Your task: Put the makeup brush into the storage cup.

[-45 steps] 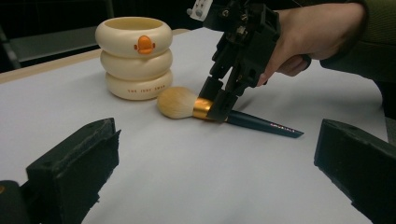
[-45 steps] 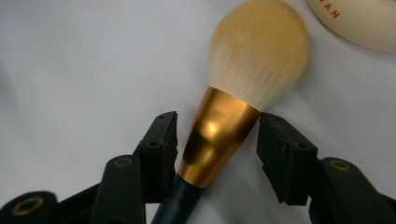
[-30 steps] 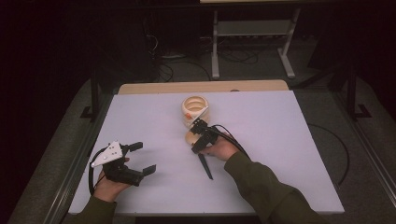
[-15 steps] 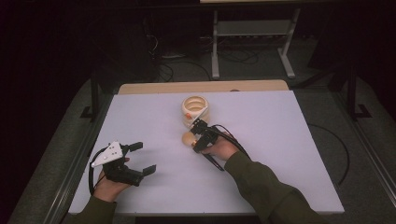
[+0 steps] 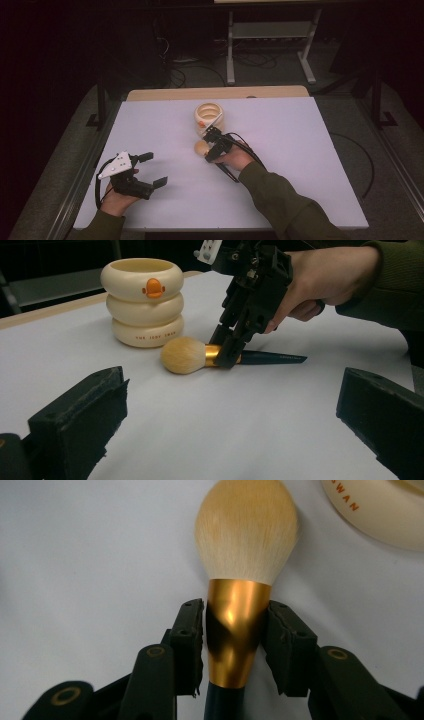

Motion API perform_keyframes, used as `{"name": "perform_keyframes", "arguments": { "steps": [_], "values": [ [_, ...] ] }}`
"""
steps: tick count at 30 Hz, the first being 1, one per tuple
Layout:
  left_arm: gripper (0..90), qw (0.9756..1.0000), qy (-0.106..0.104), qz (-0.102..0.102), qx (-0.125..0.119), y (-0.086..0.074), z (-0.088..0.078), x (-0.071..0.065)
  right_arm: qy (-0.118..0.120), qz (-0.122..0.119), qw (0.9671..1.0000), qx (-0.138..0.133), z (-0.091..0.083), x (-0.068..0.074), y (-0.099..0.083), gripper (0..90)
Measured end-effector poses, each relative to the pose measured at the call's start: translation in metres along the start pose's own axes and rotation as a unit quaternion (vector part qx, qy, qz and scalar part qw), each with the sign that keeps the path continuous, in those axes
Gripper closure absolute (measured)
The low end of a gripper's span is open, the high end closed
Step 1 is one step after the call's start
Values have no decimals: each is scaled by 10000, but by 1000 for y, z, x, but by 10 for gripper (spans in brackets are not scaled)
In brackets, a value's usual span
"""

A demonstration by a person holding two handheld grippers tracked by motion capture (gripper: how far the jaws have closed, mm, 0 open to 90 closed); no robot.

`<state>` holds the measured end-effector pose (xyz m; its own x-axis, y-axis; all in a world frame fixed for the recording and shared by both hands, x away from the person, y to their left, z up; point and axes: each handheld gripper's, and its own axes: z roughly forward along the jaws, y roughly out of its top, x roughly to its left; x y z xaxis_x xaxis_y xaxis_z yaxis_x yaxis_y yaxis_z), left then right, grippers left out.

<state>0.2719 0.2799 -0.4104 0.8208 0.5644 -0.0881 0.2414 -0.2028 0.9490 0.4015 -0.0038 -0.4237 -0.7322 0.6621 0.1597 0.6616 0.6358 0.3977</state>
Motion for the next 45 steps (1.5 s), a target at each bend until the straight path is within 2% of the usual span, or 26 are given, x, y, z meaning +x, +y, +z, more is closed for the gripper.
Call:
{"name": "perform_keyframes", "arguments": {
  "steps": [7,16,26,33,45],
  "values": [
    [0,10000,-9,-1,9,0,0,0,-7,-18,10000,-18,2,0,2,601],
    [0,10000,-10,9,32,0,0,0,-177,-115,9998,0,2,3,2,620],
    [0,10000,-16,14,28,0,0,0,-187,-103,9998,4,2,3,3,631],
    [0,10000,-2,-7,9,0,0,0,-66,-48,10000,-40,1,0,2,631],
    [0,10000,-4,11,19,0,0,0,64,-62,9991,-425,-14,-3,-1,632]
  ]
}}
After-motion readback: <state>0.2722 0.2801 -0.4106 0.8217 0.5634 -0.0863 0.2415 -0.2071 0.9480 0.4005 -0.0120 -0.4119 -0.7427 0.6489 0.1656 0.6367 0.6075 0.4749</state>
